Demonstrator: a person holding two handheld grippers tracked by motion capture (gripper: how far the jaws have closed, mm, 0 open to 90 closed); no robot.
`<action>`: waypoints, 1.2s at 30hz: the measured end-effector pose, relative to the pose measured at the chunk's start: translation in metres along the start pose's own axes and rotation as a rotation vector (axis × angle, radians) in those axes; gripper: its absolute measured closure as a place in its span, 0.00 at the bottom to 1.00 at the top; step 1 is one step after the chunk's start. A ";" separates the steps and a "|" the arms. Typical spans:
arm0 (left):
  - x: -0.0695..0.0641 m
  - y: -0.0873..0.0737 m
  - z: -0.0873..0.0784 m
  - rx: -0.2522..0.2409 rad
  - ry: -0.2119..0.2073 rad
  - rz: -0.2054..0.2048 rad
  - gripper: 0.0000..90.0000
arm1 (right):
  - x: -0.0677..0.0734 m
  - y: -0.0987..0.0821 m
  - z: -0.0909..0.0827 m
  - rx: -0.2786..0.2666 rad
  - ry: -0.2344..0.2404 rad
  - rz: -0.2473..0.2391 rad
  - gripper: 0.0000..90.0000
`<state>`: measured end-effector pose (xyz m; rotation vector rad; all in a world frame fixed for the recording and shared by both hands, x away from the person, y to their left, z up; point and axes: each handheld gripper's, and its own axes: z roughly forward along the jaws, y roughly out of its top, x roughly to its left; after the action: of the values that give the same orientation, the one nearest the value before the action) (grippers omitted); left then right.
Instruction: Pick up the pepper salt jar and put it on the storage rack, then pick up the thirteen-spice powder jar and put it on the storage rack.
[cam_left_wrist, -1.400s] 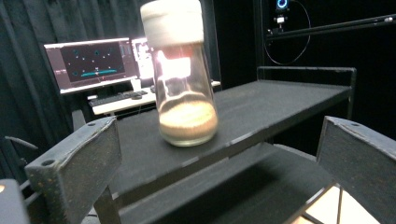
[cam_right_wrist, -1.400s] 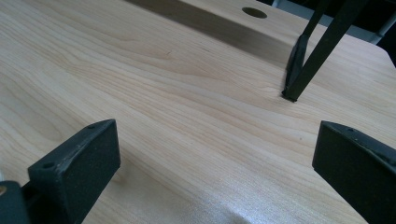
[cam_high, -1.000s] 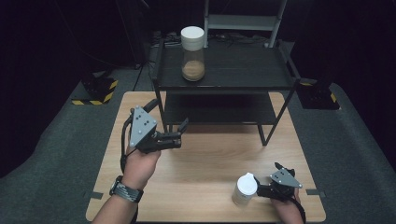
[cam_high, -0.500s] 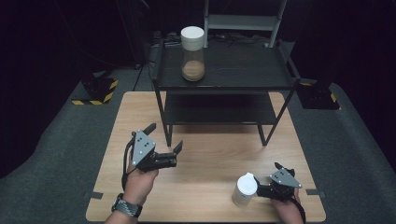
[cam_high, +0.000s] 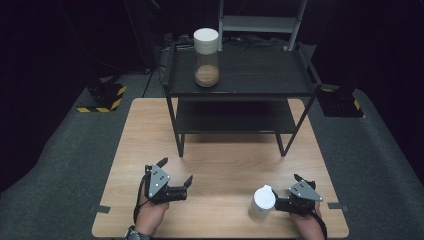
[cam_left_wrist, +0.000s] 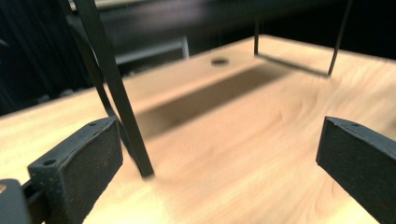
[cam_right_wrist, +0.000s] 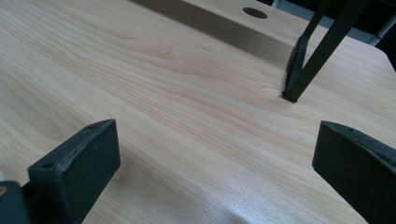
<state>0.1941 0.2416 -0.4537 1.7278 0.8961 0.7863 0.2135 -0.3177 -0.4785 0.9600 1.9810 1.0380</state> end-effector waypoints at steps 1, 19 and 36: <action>0.000 -0.006 0.001 0.010 0.000 -0.003 0.01 | 0.000 0.000 0.000 -0.002 -0.001 -0.003 0.00; -0.005 -0.030 0.012 0.147 0.024 0.087 0.00 | 0.002 0.000 0.000 0.000 -0.011 0.002 0.00; -0.011 -0.023 0.015 0.193 0.015 0.144 0.01 | -0.005 -0.009 -0.004 -0.043 -0.007 0.051 0.00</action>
<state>0.1958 0.2306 -0.4814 1.9755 0.8893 0.8300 0.2099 -0.3268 -0.4831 0.9946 1.9298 1.0992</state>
